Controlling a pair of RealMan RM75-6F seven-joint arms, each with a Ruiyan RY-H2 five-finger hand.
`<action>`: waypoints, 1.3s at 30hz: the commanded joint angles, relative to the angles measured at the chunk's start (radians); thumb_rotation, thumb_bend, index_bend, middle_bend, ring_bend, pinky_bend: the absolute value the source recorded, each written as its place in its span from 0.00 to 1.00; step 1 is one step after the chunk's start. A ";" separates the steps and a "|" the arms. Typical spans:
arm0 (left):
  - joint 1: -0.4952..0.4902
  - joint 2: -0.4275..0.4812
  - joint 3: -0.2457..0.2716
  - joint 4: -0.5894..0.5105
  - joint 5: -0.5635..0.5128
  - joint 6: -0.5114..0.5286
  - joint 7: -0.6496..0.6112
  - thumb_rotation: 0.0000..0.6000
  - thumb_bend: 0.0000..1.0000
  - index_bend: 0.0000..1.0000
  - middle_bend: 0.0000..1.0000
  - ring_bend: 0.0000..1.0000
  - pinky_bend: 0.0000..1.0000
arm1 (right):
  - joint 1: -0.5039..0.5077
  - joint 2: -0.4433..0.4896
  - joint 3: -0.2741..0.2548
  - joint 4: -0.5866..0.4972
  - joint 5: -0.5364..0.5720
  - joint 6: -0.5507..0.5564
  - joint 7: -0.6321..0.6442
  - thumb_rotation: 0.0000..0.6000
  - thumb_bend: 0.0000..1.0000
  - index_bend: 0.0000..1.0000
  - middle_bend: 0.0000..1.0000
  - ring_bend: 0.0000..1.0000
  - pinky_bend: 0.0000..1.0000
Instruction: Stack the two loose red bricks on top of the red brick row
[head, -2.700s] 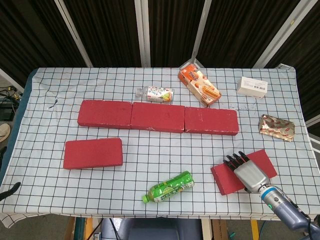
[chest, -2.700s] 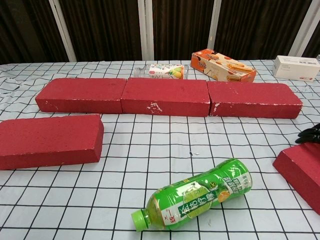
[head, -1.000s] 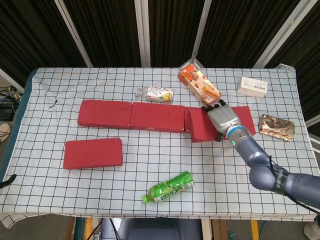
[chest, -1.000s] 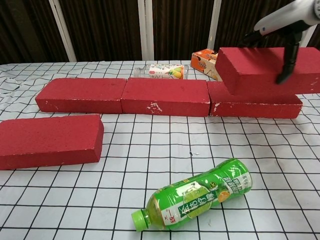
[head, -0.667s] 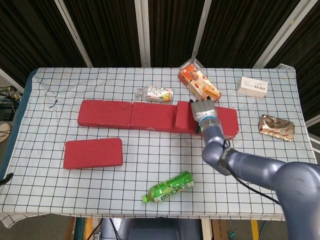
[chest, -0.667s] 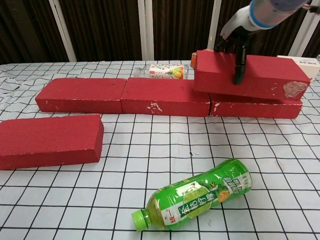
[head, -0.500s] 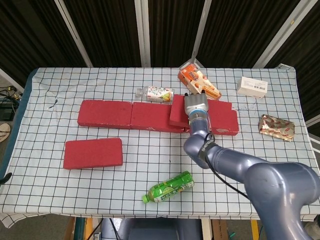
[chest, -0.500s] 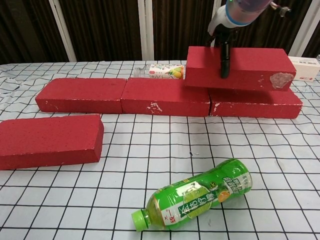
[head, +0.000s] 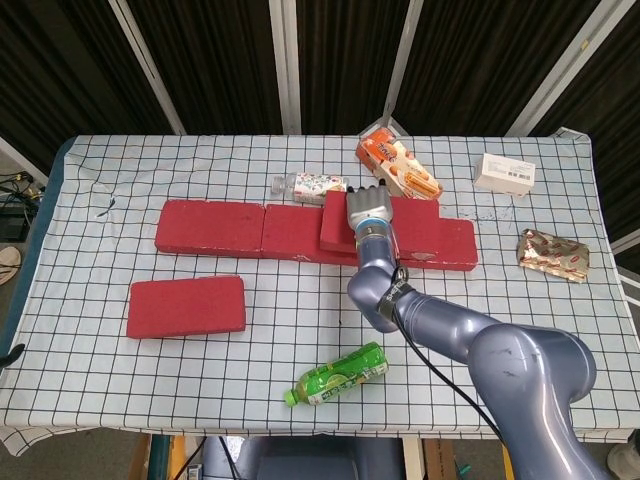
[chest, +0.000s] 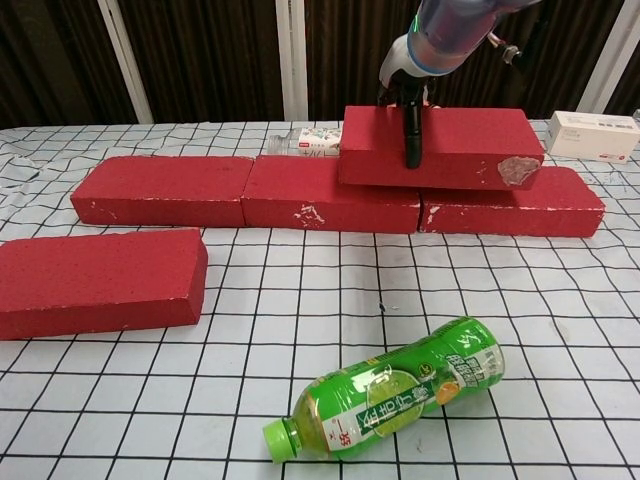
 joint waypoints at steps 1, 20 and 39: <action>-0.001 -0.002 -0.001 0.000 -0.003 0.002 0.006 1.00 0.07 0.00 0.00 0.00 0.14 | -0.017 -0.015 0.024 0.026 -0.004 -0.008 -0.029 1.00 0.17 0.33 0.39 0.28 0.00; -0.011 -0.009 0.002 0.005 -0.012 -0.001 0.020 1.00 0.07 0.00 0.00 0.00 0.14 | -0.073 -0.054 0.136 0.048 -0.023 0.019 -0.150 1.00 0.17 0.33 0.39 0.28 0.00; -0.012 -0.013 0.003 0.007 -0.018 0.005 0.028 1.00 0.07 0.00 0.00 0.00 0.14 | -0.119 -0.092 0.210 0.095 -0.039 0.020 -0.229 1.00 0.17 0.33 0.39 0.28 0.00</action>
